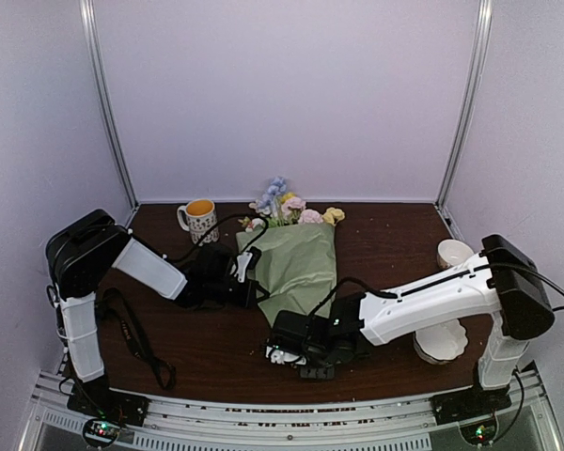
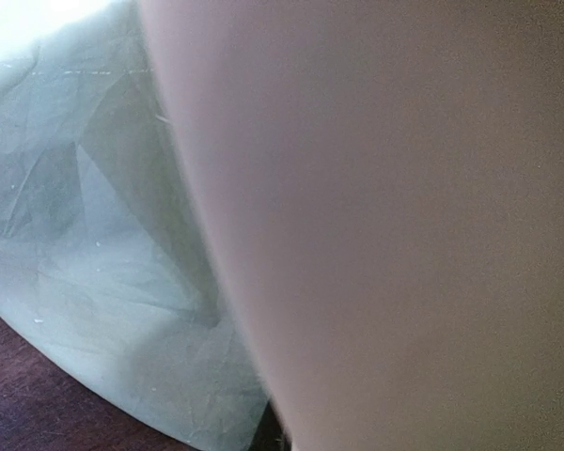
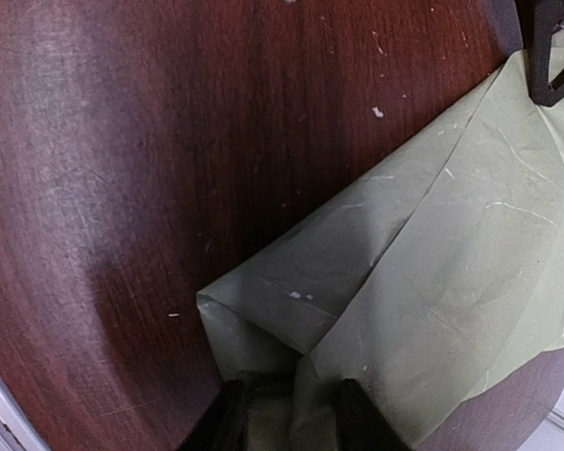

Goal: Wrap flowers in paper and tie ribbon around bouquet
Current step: Press the fold line on the folded bouquet.

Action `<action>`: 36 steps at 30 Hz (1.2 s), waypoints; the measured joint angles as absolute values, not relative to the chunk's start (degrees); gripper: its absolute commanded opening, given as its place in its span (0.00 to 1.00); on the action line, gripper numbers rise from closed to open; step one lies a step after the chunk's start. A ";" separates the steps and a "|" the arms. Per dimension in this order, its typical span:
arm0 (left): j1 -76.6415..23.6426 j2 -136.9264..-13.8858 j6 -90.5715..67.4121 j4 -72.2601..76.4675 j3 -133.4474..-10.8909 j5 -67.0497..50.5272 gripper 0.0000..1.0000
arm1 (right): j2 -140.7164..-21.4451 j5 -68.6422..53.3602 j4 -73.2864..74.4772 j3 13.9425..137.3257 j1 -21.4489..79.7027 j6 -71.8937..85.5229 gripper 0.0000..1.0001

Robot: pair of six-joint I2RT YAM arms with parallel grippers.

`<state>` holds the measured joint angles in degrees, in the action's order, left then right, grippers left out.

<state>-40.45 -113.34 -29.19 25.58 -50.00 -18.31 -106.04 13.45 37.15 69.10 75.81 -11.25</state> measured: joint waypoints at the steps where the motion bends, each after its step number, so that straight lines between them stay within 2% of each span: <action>1: -40.45 -113.34 -29.19 25.58 -50.00 -18.31 0.00 | -106.32 13.89 37.28 69.21 75.83 -11.20 0.22; 7: -40.45 -113.36 -29.17 25.58 -50.00 -18.33 0.00 | -107.48 15.09 37.95 70.65 75.81 -10.11 0.19; 13: -40.45 -113.36 -28.84 25.58 -50.00 -18.33 0.00 | -107.48 17.06 38.26 71.33 75.77 -9.58 0.00; 22: -40.45 -113.36 -28.82 25.56 -50.00 -18.35 0.00 | -107.55 18.87 40.10 73.17 75.22 -8.71 0.00; 36: -40.45 -114.98 -28.84 26.11 -51.48 -19.38 0.00 | -110.96 0.84 36.49 76.14 73.25 -4.78 0.00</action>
<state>-40.45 -114.98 -28.84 26.11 -51.48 -19.38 -110.96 0.84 36.49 76.14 73.25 -4.78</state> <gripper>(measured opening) 0.011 0.010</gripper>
